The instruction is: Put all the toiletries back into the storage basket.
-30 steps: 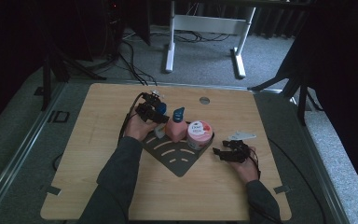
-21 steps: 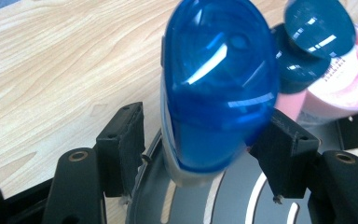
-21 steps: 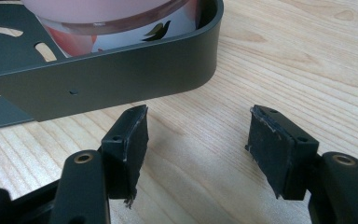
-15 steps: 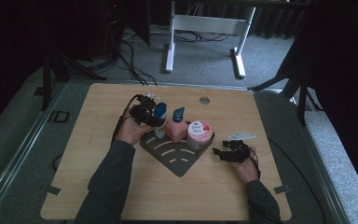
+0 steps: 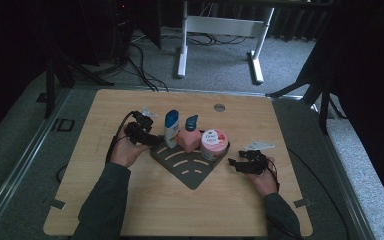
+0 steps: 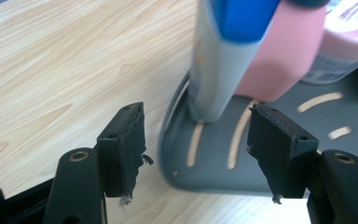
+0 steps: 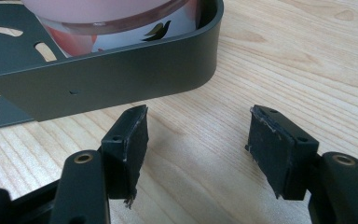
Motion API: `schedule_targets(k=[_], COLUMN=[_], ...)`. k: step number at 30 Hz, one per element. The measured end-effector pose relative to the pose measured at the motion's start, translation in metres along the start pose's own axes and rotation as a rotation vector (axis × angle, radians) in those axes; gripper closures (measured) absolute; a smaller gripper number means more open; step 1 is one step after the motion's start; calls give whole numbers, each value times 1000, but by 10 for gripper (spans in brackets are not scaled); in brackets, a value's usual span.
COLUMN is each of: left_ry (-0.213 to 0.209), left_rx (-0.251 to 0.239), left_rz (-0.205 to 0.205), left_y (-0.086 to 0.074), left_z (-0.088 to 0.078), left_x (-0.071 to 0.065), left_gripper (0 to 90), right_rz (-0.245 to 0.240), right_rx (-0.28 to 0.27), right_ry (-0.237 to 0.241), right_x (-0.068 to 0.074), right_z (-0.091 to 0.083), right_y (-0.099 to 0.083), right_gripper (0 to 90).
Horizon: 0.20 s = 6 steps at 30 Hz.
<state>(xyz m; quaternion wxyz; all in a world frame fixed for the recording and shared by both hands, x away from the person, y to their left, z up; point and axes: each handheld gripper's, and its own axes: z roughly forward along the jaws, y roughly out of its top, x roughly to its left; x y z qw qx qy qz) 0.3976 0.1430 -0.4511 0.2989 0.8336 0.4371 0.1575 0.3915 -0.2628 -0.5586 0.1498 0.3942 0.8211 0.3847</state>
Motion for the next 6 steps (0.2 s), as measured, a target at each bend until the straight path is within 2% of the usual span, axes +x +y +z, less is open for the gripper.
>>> schedule_targets(k=[3, 4, 6], left_ry=[17, 29, 49], left_rx=[-4, -13, -10], left_rz=[-3, -19, -26], left_y=[-6, -16, -26], left_z=[1, 3, 6], left_x=[1, 2, 3], left_gripper=[372, 372, 373], right_rz=[-1, 0, 1], right_rx=[-2, -2, -1], right_ry=[1, 1, 2], right_x=[0, 0, 0], right_z=[0, 0, 0], right_y=[0, 0, 0], right_gripper=[375, 375, 375])
